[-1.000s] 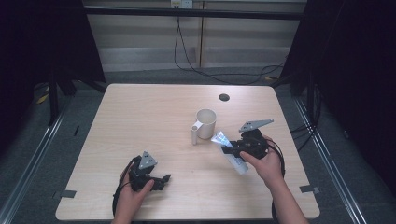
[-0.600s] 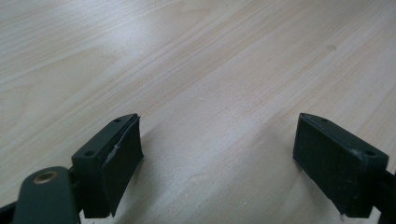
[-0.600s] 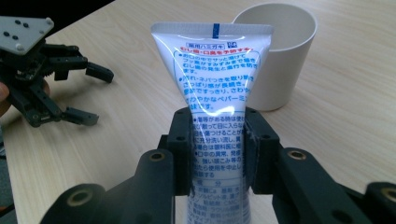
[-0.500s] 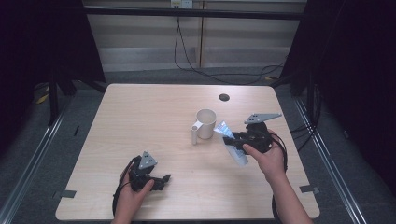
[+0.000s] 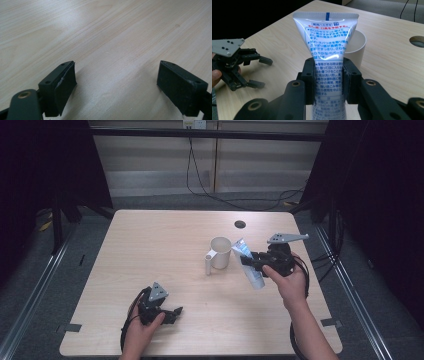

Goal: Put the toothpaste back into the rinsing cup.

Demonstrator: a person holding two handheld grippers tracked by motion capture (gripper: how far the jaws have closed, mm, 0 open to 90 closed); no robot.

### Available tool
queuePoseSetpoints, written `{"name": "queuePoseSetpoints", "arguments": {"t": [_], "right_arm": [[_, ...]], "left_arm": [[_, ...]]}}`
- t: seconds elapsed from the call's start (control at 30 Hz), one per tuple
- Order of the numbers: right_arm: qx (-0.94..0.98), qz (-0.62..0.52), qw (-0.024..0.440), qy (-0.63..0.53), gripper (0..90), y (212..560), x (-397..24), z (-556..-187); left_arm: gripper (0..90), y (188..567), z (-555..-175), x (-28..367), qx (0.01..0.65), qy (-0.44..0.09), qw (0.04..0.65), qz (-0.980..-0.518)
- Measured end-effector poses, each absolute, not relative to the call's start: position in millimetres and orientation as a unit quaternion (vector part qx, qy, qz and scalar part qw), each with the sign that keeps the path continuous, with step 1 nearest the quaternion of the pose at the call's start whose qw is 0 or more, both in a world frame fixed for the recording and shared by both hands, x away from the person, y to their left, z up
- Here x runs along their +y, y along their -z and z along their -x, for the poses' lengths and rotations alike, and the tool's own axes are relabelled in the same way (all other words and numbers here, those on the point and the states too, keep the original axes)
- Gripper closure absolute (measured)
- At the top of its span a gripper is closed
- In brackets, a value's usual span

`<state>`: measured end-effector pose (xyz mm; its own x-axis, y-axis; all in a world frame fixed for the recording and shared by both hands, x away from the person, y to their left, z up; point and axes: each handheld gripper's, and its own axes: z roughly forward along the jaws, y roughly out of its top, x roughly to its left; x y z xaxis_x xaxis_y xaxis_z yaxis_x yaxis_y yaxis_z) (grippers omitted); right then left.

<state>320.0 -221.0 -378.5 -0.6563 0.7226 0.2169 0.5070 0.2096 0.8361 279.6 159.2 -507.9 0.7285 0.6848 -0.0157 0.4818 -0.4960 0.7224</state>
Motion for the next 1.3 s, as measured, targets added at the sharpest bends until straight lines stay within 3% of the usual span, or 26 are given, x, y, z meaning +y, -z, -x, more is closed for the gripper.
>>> {"name": "queuePoseSetpoints", "arguments": {"t": [1.3], "right_arm": [[0.731,-0.422,0.167,-0.509,68.2,352,-200,-362]], "left_arm": [[15.4,508,-279,159,0.342,-0.134,0.371,-0.853]]}}
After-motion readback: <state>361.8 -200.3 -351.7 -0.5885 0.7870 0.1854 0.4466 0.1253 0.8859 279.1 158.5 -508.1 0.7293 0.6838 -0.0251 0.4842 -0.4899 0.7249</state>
